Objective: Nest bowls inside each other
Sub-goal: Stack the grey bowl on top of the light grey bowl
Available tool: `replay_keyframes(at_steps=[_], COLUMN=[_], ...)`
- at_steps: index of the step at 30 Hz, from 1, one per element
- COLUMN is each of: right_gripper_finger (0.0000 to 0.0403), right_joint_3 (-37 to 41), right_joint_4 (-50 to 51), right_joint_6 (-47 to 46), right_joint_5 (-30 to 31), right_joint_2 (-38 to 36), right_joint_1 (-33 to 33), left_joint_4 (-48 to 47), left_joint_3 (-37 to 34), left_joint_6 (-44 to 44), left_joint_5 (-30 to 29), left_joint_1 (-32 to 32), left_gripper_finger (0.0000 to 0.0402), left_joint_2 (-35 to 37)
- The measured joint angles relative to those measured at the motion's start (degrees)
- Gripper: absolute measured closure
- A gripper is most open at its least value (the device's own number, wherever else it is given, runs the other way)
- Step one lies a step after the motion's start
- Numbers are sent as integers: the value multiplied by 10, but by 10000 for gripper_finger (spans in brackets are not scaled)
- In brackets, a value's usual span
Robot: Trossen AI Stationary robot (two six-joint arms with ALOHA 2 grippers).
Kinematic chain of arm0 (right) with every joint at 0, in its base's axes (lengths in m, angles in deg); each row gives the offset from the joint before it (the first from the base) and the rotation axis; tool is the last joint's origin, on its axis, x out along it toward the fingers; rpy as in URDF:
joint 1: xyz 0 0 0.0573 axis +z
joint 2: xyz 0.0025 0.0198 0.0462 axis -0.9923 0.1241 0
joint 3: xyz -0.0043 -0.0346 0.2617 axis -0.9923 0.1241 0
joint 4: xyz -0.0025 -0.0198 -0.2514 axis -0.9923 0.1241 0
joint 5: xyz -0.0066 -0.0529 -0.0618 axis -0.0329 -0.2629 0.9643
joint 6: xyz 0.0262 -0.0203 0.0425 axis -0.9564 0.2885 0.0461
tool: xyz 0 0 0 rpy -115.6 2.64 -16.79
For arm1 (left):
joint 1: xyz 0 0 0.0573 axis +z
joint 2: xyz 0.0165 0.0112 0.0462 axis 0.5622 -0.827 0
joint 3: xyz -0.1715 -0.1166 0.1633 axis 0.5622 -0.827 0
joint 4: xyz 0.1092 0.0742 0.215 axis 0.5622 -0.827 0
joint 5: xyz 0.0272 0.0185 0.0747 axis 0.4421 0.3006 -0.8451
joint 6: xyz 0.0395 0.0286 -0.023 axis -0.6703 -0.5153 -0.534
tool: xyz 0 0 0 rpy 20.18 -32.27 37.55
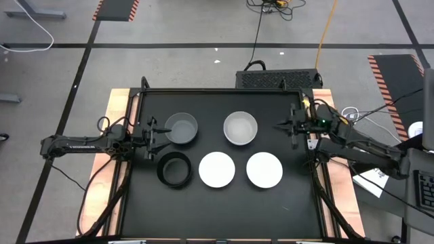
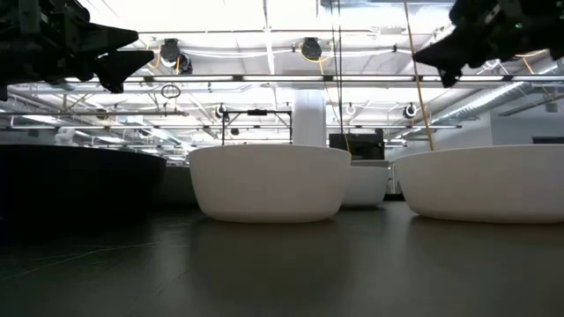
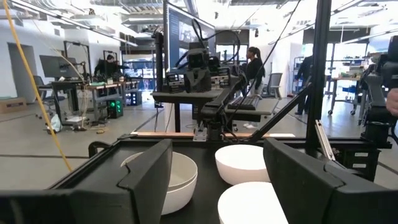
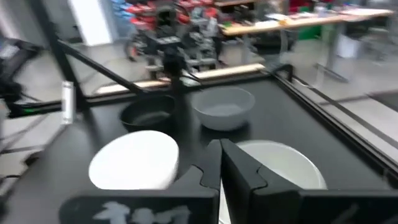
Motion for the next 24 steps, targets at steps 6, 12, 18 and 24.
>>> replay_keyframes(at_steps=[6,12,18,24], right_gripper_finger=[403,403,403,403], right_joint_3=[3,57,128,187], right_joint_4=[85,72,-18,-63], right_joint_6=[24,13,-21,-32], right_joint_5=[51,53,50,43], right_joint_2=[-53,-104,-144,-165], right_joint_1=[0,0,0,0], left_joint_4=[-2,-2,-3,-3], left_joint_3=[0,0,0,0], left_joint_6=[2,2,-1,-19], left_joint_5=[0,-3,-10,-21], left_joint_1=[0,0,0,0], left_gripper_finger=[146,146,147,146], left_joint_2=[0,0,0,0])
